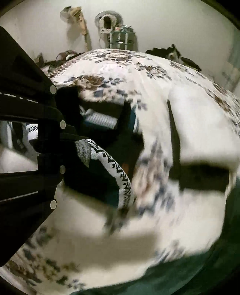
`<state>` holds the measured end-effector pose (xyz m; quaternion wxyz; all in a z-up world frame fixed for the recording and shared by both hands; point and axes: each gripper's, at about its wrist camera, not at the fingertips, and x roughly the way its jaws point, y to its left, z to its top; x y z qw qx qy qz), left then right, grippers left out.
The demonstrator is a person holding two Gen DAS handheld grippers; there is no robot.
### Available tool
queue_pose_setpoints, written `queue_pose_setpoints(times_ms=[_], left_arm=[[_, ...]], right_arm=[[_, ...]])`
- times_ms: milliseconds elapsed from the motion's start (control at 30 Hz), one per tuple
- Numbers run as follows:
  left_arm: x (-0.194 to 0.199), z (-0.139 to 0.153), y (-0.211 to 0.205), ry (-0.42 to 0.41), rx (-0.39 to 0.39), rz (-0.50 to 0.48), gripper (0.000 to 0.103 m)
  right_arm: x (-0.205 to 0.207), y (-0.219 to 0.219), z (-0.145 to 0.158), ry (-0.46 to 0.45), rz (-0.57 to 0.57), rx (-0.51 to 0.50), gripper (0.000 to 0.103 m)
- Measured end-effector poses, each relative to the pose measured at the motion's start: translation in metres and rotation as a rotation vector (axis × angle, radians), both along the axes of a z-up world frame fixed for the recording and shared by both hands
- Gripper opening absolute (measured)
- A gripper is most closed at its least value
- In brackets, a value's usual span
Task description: Fold small clothes
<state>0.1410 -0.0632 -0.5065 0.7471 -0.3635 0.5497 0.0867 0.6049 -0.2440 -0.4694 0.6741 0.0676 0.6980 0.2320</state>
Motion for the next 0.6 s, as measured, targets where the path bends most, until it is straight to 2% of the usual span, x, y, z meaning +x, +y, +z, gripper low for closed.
queue_pose_setpoints(times_ms=[133, 233, 300, 367, 400, 433, 467, 500, 600], left_arm=[[-0.009, -0.031, 0.062, 0.026, -0.036, 0.063, 0.005], [-0.015, -0.05, 0.099, 0.047, -0.053, 0.087, 0.005], [-0.023, -0.056, 0.122, 0.066, -0.063, 0.124, 0.005], [-0.035, -0.058, 0.146, 0.073, -0.091, 0.143, 0.007], [-0.04, -0.058, 0.154, 0.088, -0.087, 0.145, 0.012], [-0.048, -0.057, 0.163, 0.097, -0.081, 0.138, 0.018], [-0.053, -0.056, 0.171, 0.1, -0.072, 0.131, 0.041], [-0.06, -0.053, 0.179, 0.114, -0.053, 0.124, 0.059], [-0.07, -0.045, 0.189, 0.108, -0.071, 0.116, 0.062]], right_arm=[[0.012, 0.117, -0.033, -0.012, 0.062, -0.071, 0.008], [0.013, 0.173, -0.056, -0.042, 0.07, -0.134, 0.008], [0.007, 0.194, -0.067, -0.045, 0.035, -0.148, 0.008], [-0.002, 0.199, -0.074, 0.01, 0.013, -0.126, 0.023], [-0.011, 0.201, -0.074, 0.024, 0.028, -0.118, 0.031], [-0.027, 0.201, -0.068, 0.017, 0.061, -0.121, 0.048], [-0.042, 0.199, -0.059, 0.002, 0.093, -0.119, 0.052], [-0.059, 0.196, -0.052, 0.001, 0.13, -0.111, 0.052], [-0.148, 0.174, -0.037, 0.038, 0.234, -0.101, 0.052]])
